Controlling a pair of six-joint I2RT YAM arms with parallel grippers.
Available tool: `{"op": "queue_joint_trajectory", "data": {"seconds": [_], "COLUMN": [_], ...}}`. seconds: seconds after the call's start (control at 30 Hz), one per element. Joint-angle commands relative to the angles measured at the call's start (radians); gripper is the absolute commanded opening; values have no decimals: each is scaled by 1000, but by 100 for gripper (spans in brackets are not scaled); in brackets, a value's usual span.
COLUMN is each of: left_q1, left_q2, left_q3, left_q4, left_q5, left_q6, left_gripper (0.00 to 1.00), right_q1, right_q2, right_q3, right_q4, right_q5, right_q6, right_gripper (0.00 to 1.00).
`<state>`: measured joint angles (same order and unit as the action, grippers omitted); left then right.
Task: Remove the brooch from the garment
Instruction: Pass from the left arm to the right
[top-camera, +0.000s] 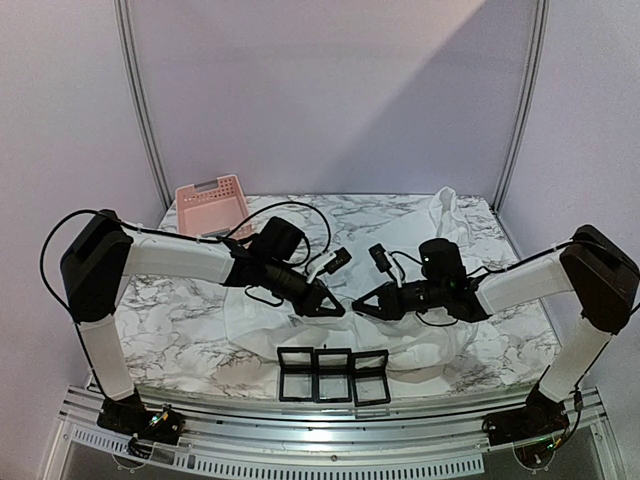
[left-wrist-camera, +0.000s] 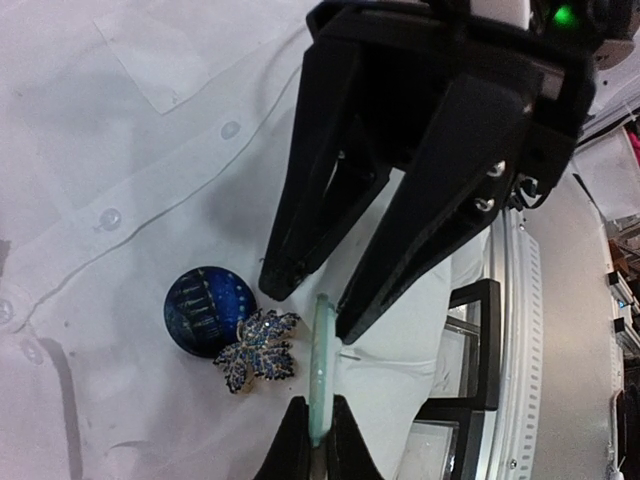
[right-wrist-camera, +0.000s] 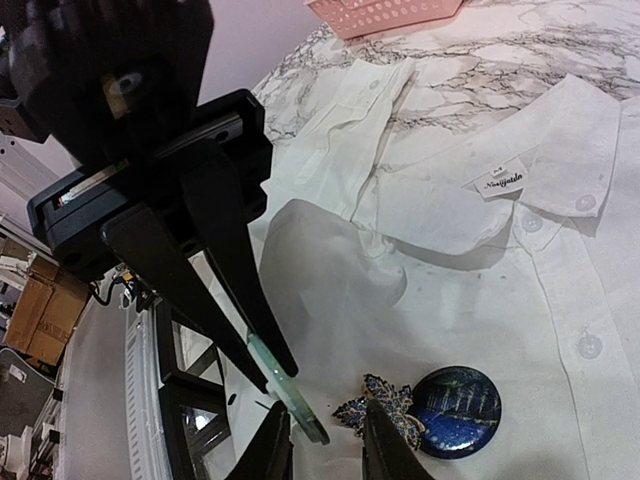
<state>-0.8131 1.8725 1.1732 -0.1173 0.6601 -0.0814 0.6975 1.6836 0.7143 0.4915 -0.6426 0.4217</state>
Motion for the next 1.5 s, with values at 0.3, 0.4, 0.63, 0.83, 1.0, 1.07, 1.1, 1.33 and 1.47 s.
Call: {"op": "queue_joint_trajectory", "data": {"seconds": [0.3,0.4,0.63,0.83,1.0,1.07,1.1,1.33,1.47], "left_q1": [11,10,11,15,33,35,35,53,66], "left_q2": [-26,-26,-33,-78,-129,-119,-111,-124,-163], "left_q3": [0,2,0,-23,-60,-49,-41,-45,-92], "left_q4": [7,7,7,28,74,55,40,36,98], "left_q5": [15,15,-27,-126,-147,-146,-152,-285,-376], "left_q6": [2,2,-11,-12,-17,-9,-7,-50,-124], "left_gripper": [0,0,17,55,64,65,66,70,72], "right_q1": [-7,-6,-6,-5,-5,-5,-6,-6,-5], "right_q2": [37,39,16,-42,-70,-78,-80,-104,-106], "right_q3": [31,31,13,-20,-26,-30,-31,-54,-55], "right_q4": [31,33,39,7,-36,-38,-39,-26,-23], "right_q5": [-81,-87,-39,85,123,128,134,239,257], "right_q6": [-8,-9,-10,-39,-73,-75,-75,-45,-40], "right_gripper": [12,4,0,0,0,0,0,0,0]}}
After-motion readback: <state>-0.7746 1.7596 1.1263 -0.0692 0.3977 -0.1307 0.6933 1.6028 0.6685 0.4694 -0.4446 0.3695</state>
